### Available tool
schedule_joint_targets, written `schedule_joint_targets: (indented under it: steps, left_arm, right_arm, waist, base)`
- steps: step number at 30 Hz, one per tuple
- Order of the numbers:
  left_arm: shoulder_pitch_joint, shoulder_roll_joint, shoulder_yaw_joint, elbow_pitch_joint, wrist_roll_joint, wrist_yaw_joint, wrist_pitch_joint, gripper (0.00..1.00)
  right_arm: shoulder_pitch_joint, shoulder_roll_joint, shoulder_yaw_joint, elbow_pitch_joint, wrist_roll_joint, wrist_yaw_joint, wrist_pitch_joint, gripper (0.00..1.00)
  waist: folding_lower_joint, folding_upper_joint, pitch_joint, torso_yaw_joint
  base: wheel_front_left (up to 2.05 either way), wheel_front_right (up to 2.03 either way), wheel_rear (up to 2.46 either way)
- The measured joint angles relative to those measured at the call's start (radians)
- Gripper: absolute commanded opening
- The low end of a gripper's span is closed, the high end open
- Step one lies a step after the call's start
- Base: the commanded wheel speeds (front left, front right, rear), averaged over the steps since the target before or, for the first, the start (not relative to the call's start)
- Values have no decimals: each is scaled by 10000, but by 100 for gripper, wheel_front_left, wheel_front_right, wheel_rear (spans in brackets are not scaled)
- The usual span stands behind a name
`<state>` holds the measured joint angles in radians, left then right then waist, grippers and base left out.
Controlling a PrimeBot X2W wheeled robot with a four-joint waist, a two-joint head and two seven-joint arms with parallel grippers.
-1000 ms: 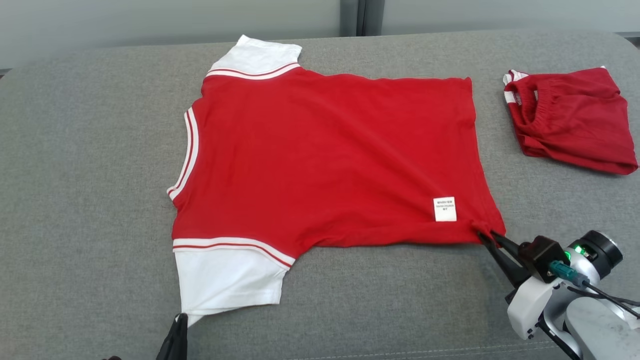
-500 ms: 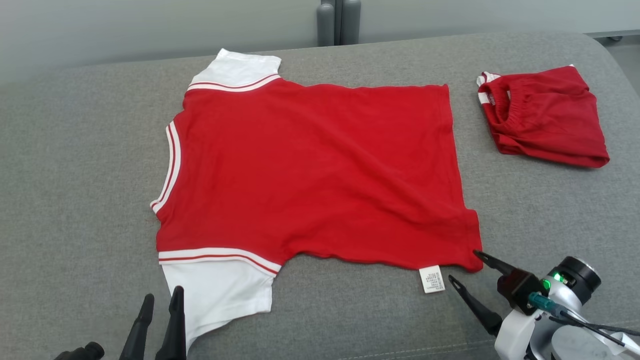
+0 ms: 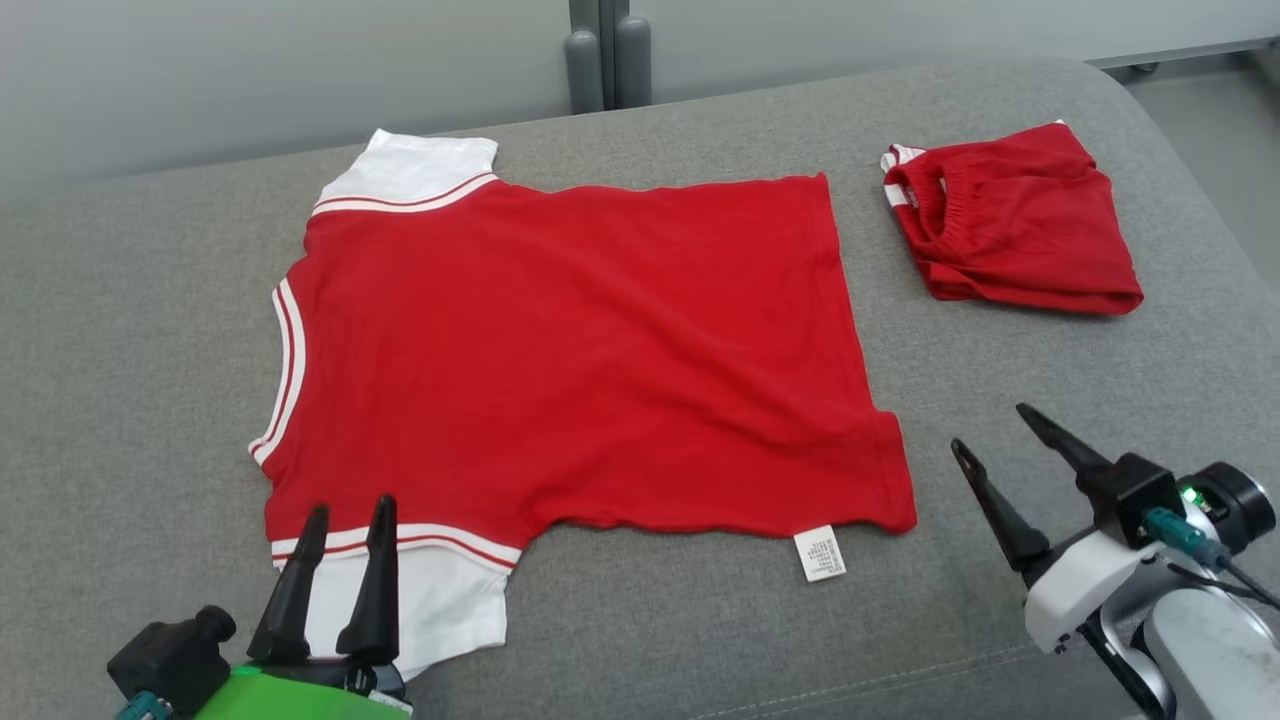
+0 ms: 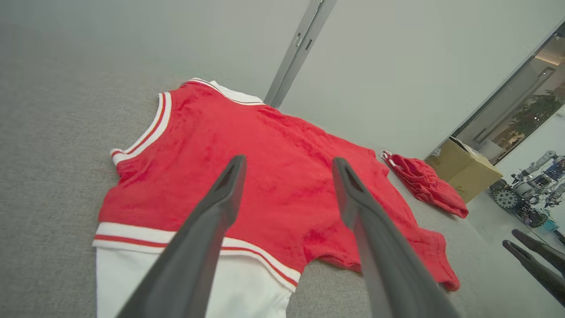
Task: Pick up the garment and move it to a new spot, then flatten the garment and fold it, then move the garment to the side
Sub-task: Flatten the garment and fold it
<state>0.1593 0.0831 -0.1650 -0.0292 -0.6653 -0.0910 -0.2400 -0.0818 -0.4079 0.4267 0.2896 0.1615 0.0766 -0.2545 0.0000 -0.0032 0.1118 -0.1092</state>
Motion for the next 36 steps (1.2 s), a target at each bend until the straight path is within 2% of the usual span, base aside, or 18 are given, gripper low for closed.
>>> schedule_joint_targets:
  steps: [5, 14, 20, 24, 36]
  left_arm:
    - [-378, -12, -123, 8, 337, 96, -36, 100]
    - [-540, -119, -115, 343, 732, 560, -82, 100]
    - [-561, -150, -54, 499, 1089, 746, -86, 100]
    - [-564, -182, 31, 546, 1413, 974, -88, 100]
    - [-542, -316, 431, 151, 1994, 1323, -90, 100]
  right_arm:
    - [-244, 297, -520, -265, 314, -163, 0, 100]
    - [-242, 1411, -1283, -251, 1459, -362, 0, 100]
    - [-267, 1935, -1538, -642, 1563, -619, 0, 100]
    - [-313, 2232, -1501, -857, 1563, -621, 0, 100]
    - [-15, 2535, -1277, -773, 1455, -782, 0, 100]
  waist:
    - [0, 0, -129, -166]
    - [0, 0, -207, -133]
    - [0, 0, -222, 0]
    - [0, 0, -249, 142]
    - [0, 0, -524, 432]
  base:
    - [0, 0, 0]
    - [0, 0, 0]
    - [0, 0, 0]
    - [0, 0, 0]
    - [0, 0, 0]
